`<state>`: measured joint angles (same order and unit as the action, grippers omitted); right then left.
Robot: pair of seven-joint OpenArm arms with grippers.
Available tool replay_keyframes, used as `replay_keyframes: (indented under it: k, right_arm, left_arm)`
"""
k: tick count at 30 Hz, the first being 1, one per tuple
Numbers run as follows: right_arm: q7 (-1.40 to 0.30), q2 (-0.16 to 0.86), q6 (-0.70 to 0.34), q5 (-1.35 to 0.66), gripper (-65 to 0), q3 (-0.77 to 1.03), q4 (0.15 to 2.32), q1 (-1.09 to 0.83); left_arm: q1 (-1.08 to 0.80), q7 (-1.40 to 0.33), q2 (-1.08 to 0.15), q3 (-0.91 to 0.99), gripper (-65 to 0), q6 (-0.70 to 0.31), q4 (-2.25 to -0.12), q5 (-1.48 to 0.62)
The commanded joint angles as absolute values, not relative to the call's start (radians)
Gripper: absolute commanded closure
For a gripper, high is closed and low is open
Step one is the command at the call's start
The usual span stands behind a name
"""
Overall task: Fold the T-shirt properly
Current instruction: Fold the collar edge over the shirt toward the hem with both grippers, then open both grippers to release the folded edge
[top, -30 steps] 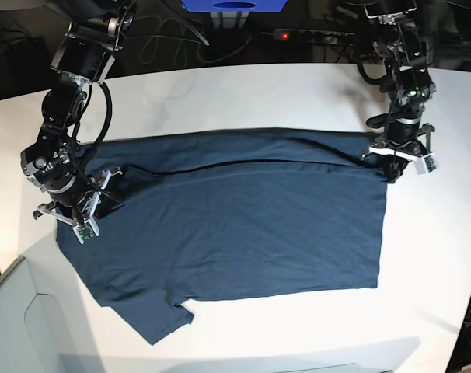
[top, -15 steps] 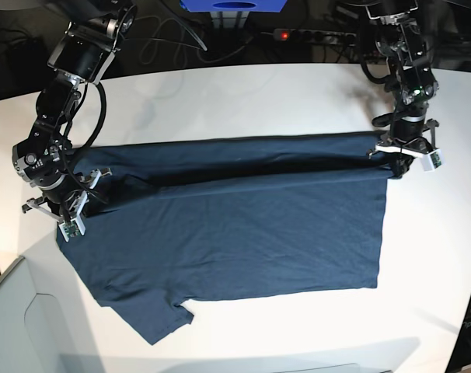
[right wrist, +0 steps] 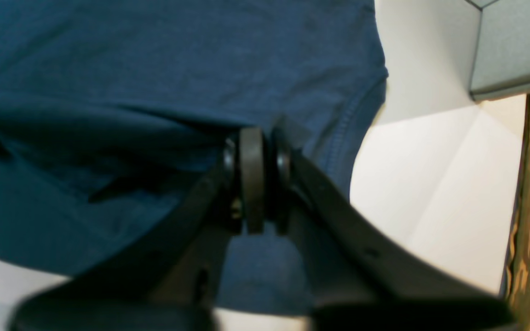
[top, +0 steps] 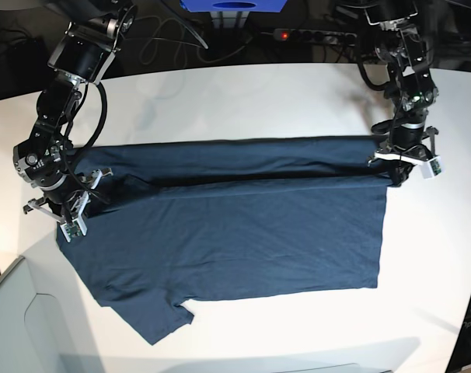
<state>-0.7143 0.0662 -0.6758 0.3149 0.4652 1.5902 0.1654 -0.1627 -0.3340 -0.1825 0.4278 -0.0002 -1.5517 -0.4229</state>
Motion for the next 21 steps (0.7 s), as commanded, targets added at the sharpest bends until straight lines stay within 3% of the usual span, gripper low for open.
replay_keyframes:
  k: [1,3,6,8,10,21]
  right_arm:
    - [-0.699,0.077,-0.673,0.311,-9.4,0.461,1.603,0.186]
    - [-0.699,0.081,-0.673,0.311,-21.5,0.438,1.603,0.185]
    - [-0.693,0.081,-0.673,0.311,-39.9,0.426,1.607,0.18]
    - [-0.693,0.081,-0.673,0.311,-45.2,0.427,1.612,0.18]
    - [-0.693,0.081,-0.673,0.311,-46.3,0.429,1.612,0.18]
    - [-0.693,0.081,-0.677,0.306,-46.3,0.43,1.679,0.108]
  left_arm:
    - [-0.156,-0.311,-0.194,0.43,0.0,0.004,-1.569,-0.426]
    - [-0.156,-0.323,-0.194,0.43,-2.5,0.007,-1.569,-0.426]
    - [-0.151,-0.421,-0.194,0.437,-18.4,0.002,-1.583,-0.426]
    - [-0.145,-0.45,-0.194,0.438,-27.9,0.002,-1.609,-0.426]
    - [-0.147,-0.453,-0.194,0.44,-33.0,0.002,-1.633,-0.426]
    - [-0.231,-0.453,-0.162,0.532,-33.5,-0.001,-1.673,-0.432]
